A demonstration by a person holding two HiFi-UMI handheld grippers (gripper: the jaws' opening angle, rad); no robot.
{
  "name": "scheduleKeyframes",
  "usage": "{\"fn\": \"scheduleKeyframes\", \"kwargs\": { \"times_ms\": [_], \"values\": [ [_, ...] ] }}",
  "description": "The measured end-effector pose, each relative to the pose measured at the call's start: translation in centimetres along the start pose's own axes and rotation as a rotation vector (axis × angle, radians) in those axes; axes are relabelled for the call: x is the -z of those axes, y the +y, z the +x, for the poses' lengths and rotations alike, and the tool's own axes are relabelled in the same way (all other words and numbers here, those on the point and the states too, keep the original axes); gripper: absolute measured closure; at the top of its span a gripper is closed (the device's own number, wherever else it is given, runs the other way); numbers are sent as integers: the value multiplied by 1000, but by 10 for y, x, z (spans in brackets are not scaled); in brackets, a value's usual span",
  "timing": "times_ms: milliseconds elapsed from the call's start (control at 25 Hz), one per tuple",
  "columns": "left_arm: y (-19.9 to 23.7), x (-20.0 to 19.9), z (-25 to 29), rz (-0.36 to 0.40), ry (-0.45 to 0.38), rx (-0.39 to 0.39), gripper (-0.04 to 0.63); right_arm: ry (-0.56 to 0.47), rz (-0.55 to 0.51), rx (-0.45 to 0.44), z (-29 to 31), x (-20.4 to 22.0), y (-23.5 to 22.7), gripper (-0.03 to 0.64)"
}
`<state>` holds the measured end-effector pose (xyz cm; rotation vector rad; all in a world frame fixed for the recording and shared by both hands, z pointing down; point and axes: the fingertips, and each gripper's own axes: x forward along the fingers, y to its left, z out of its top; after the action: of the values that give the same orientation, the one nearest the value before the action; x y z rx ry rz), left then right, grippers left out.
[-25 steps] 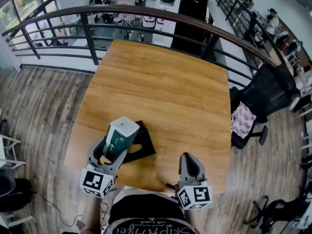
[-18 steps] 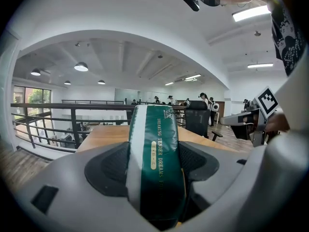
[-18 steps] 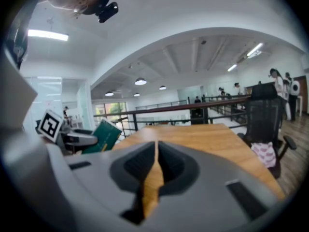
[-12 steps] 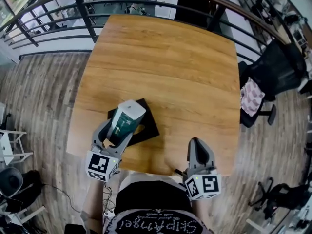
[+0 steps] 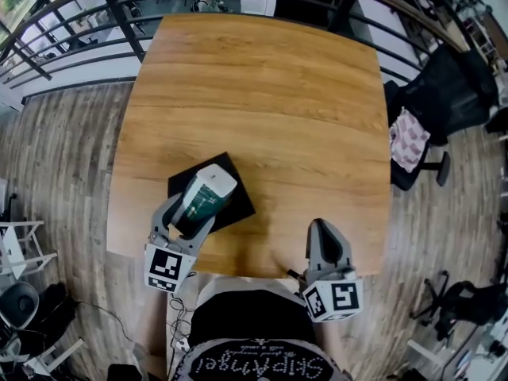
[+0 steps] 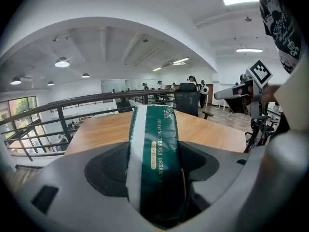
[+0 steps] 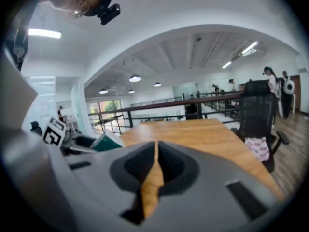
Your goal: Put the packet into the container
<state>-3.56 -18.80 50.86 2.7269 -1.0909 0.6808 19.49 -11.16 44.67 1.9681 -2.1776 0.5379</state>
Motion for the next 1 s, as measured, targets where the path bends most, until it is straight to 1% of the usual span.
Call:
{"fn": "scheduleKeyframes", "kwargs": {
  "times_ms": [200, 400, 600, 800, 1000],
  "values": [
    [-6, 13, 8, 32, 45, 28, 252, 6, 6, 12, -3, 3, -3, 577],
    [-13, 27, 17, 95, 105, 58, 252, 7, 9, 22, -5, 4, -7, 577],
    [-23, 37, 23, 96, 146, 103, 252, 9, 8, 30, -8, 5, -10, 577],
    [-27, 54, 28, 123, 214, 151, 252, 14, 7, 34, -7, 5, -8, 577],
    [-26, 68, 34, 121, 284, 198, 252, 17, 7, 37, -6, 6, -4, 577]
  ]
}}
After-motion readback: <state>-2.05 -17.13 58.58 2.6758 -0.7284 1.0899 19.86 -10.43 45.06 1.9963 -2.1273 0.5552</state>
